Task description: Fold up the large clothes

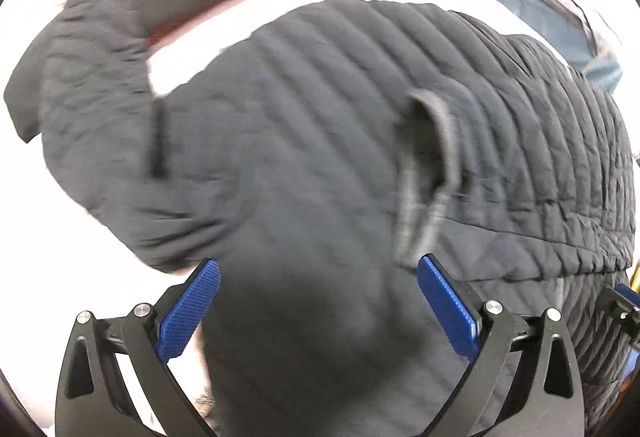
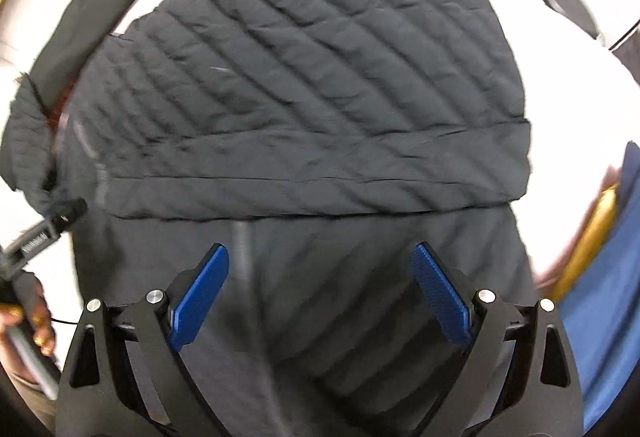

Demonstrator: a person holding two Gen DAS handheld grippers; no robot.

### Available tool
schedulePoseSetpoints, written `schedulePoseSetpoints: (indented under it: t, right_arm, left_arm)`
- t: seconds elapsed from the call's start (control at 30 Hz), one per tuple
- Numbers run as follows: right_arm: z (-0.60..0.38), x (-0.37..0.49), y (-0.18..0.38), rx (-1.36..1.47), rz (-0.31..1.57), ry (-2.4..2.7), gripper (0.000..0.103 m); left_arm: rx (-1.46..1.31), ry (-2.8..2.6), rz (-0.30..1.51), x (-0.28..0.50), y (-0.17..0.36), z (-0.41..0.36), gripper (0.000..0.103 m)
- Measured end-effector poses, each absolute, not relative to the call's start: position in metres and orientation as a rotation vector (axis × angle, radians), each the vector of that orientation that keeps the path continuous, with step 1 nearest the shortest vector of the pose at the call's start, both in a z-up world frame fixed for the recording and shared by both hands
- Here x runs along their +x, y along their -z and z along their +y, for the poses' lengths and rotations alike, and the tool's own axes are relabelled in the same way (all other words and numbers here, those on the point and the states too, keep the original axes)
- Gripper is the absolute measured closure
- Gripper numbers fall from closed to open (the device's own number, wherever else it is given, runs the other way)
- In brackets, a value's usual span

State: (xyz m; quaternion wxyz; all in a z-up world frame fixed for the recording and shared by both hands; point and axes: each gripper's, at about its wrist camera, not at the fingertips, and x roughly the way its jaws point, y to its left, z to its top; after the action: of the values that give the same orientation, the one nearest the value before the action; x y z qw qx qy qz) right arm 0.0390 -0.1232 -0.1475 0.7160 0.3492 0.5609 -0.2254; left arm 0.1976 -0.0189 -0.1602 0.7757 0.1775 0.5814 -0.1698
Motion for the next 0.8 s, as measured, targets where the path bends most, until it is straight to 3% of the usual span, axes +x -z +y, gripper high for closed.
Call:
schedulePoseSetpoints:
  t: [0.43,0.57,0.8]
  right_arm:
    - [-0.159,0.089,0.057,0.958,0.920,0.335,0.011]
    - [-0.159,0.087,0.046,0.915,0.930,0.339,0.011]
    - [-0.134,0.080,0.068,0.871,1.029,0.350,0.011]
  left_arm:
    - [0.313,0.056,1.095,0.282,0.106,0.096,0.006]
    - [0.281,-0.009,1.049,0.301,0.093,0.115,0.006]
    - [0.356,0.004,0.983,0.347,0.092,0.076,0.006]
